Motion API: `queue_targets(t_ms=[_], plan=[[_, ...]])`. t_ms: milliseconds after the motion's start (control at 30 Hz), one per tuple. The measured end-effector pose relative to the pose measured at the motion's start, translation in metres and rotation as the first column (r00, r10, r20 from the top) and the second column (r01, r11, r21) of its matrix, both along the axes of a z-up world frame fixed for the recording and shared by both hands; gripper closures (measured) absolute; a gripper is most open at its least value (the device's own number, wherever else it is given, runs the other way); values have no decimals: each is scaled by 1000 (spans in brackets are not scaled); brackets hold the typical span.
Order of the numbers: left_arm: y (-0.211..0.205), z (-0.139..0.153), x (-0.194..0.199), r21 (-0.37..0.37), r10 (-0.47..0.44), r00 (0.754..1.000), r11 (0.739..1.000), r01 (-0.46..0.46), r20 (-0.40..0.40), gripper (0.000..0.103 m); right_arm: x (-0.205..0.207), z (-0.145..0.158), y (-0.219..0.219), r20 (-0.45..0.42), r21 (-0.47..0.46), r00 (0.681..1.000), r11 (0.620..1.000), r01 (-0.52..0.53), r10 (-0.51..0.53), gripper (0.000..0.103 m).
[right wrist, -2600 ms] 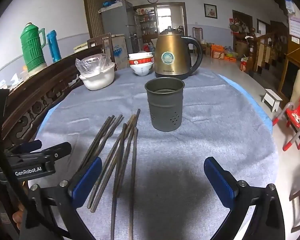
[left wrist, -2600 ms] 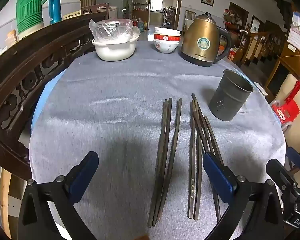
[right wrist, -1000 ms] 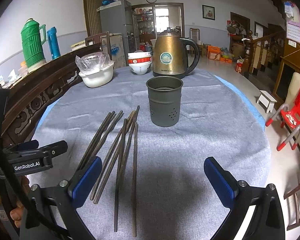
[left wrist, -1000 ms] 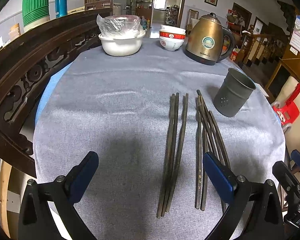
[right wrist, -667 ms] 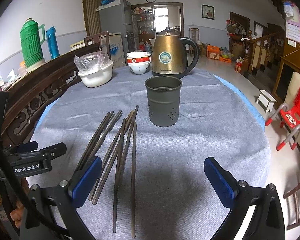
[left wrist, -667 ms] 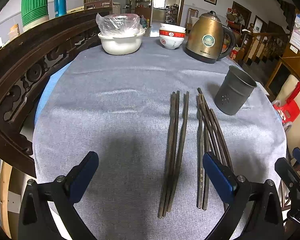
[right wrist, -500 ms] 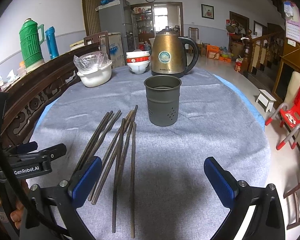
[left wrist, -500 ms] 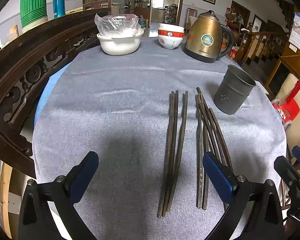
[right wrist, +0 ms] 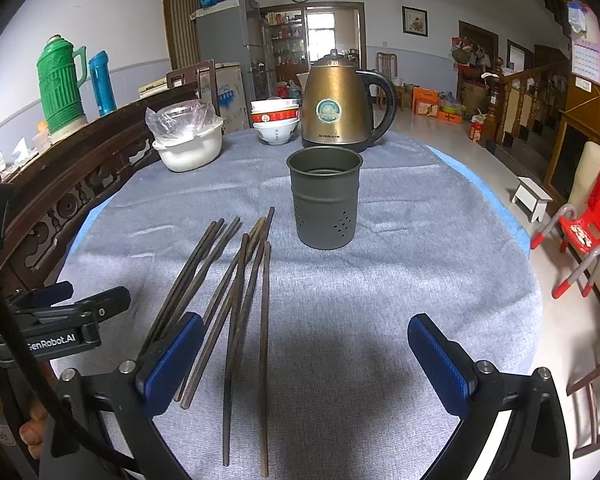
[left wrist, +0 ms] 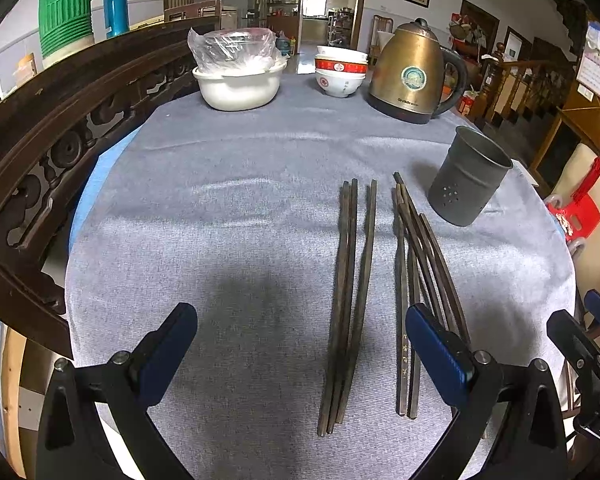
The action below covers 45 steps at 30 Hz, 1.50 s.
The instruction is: Organize utensils
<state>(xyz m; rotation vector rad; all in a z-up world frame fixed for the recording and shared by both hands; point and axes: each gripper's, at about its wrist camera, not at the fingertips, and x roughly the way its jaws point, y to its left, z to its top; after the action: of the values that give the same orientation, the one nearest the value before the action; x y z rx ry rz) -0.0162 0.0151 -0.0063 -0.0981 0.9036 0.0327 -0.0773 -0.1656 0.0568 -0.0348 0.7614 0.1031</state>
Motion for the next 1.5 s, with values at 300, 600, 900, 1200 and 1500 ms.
queue_targets(t_ms=[300, 600, 900, 1200, 1500], plan=[[-1, -3, 0, 11, -3, 1000, 1000, 3, -3, 0, 2, -4, -4, -12, 5, 1000, 1000, 7, -7, 0], [2, -10, 3, 2, -1, 1000, 1000, 1, -19, 0, 5, -10, -6, -42, 23, 999, 1000, -3, 4, 0], [11, -23, 9, -6, 11, 999, 1000, -11, -43, 0, 19, -20, -10, -113, 65, 993, 997, -35, 42, 0], [24, -38, 17, -26, 29, 996, 999, -32, -85, 0, 69, -49, -8, -330, 147, 936, 986, -79, 125, 42], [23, -45, 23, 12, 3, 993, 1000, -1, -122, 0, 120, -69, 17, -484, 151, 854, 980, -133, 191, 63]])
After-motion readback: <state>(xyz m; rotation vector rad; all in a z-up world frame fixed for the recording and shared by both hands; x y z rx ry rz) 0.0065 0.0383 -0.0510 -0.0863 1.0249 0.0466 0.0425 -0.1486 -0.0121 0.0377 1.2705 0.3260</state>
